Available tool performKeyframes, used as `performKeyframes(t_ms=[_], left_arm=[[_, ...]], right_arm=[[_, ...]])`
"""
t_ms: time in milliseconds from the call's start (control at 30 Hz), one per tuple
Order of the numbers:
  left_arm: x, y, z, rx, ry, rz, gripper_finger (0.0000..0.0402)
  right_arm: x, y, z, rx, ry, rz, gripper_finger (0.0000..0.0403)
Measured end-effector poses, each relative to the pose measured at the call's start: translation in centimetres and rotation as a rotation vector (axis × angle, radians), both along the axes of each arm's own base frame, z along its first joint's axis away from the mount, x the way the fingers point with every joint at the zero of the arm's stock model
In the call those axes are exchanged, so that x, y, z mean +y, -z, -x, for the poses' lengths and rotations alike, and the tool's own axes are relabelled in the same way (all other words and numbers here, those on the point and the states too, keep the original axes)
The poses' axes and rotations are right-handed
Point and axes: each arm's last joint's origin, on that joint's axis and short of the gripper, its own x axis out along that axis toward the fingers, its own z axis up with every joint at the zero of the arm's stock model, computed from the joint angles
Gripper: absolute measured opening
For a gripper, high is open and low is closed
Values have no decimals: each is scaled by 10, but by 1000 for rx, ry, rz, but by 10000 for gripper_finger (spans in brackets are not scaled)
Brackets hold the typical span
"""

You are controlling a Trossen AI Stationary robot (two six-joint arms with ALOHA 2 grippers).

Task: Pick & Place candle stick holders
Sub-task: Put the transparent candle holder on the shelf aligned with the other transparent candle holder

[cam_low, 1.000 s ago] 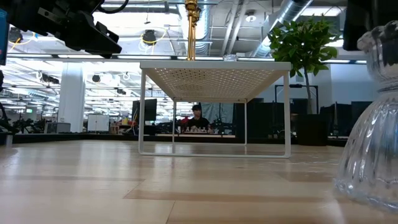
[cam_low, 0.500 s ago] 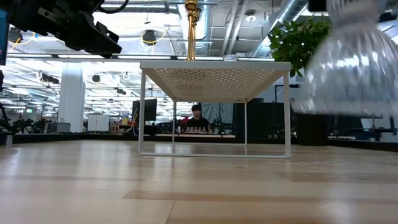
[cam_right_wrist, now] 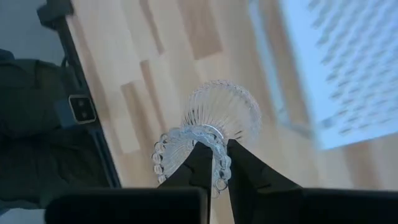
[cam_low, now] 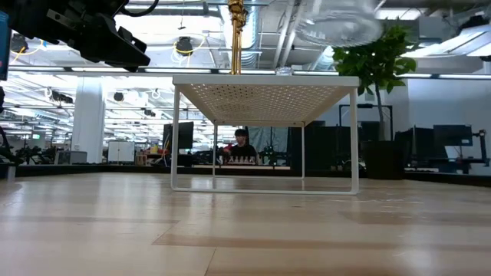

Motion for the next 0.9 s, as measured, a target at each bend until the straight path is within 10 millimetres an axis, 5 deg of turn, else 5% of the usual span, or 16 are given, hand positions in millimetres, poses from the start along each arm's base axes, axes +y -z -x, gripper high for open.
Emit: performKeyframes(t_ms=[367,700,900], left_arm=[[0,0,0,0,0,0,8],[0,0,0,-1,2,-7,8],[0,0,0,-1,2,-7,8]], right_arm=[[-76,-42,-19,-94,-58,15,14],[-151,-41,-23,-22,10,-20,14],[-174,-41,-23,-23,22,-54,14]])
